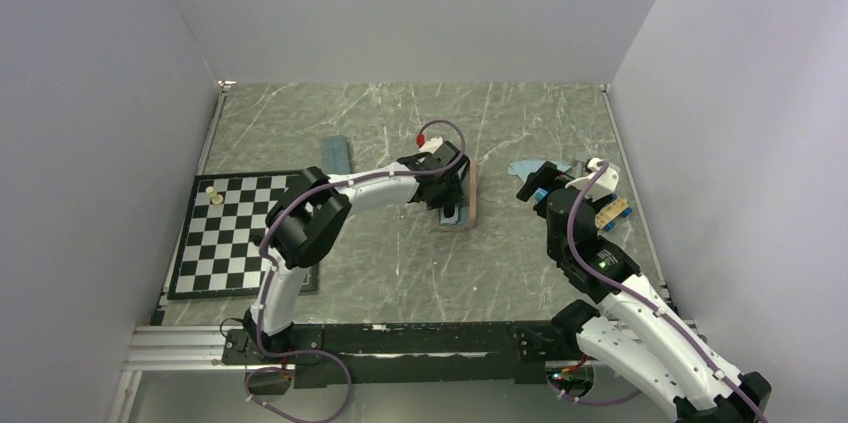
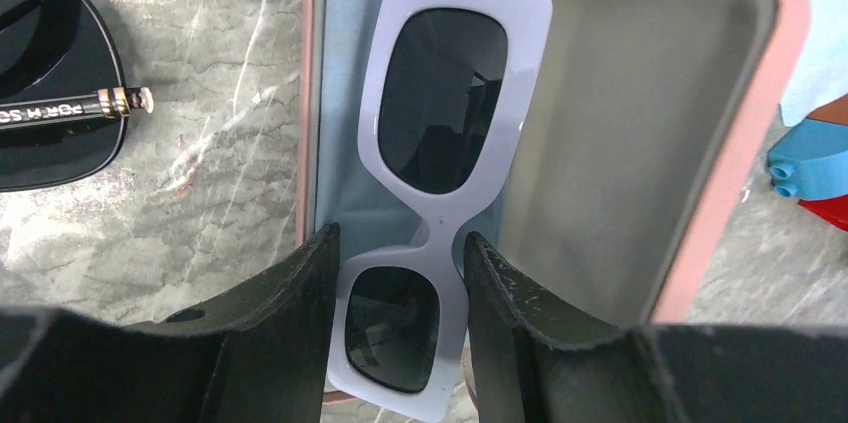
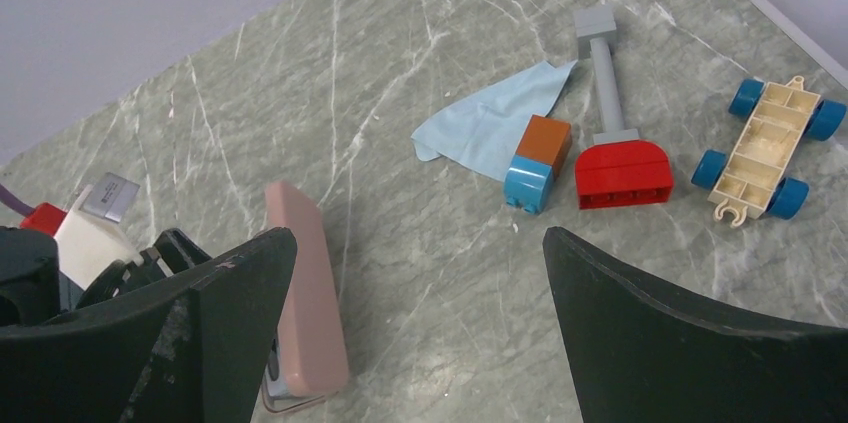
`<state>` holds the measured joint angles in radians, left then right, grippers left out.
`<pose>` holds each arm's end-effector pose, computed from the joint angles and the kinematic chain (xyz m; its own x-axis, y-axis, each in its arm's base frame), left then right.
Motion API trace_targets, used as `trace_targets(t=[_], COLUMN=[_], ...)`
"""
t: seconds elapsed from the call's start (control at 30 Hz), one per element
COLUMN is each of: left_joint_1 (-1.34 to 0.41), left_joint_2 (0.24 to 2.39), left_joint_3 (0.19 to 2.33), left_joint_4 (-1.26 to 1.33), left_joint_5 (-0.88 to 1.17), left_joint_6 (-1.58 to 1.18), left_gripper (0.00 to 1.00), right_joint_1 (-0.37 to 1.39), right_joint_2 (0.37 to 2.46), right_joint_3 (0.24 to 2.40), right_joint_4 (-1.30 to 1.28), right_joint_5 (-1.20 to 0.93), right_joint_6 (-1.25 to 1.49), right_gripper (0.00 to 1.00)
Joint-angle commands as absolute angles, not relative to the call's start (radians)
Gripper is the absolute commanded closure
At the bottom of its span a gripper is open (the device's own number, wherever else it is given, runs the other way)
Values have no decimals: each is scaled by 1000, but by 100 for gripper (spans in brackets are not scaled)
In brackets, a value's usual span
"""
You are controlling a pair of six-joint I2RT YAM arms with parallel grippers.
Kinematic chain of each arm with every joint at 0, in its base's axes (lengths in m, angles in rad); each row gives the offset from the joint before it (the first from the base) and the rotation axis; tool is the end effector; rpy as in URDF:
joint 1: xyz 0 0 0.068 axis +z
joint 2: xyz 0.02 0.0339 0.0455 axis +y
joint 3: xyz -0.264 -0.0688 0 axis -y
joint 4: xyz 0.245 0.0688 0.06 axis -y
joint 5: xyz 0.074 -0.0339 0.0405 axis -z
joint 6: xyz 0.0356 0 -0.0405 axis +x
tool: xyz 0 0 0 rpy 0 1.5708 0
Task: Organize the sunglasses
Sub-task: Place the sunglasses in the sunglasses case, then close the case with sunglasses at the center of the board.
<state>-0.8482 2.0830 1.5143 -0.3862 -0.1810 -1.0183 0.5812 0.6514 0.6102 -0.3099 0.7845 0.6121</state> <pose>0.3031 -0.3341 0.1732 -0.8528 -0.2988 -0.4283 -0.1084 0.9035 -0.4146 0.1396 0.0616 0.2893 -0.1400 0.3946 -0.9081 0.3009 0.8907 0.3407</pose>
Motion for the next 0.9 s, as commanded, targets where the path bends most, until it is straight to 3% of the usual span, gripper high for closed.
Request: trace_targets(t=[0.0,0.4,0.87], left_joint_1=[-870,-885,-888], left_joint_2=[2082,2073,2033], left_joint_3=[1557,1571,1570], left_joint_4=[-388,-386,-408], left_joint_5=[-240,-254,-256], left_joint_6=[-1055,-1039,-1003], left_gripper=[72,45,36], right_joint_1=[582,583,583], right_joint_2=[630,612,604], right_joint_3=[609,609,613], right_joint_4=[-329,-350,-360], right_joint_5=[814,803,780], right_joint_6=[614,621,617], right_gripper=[0,0,0])
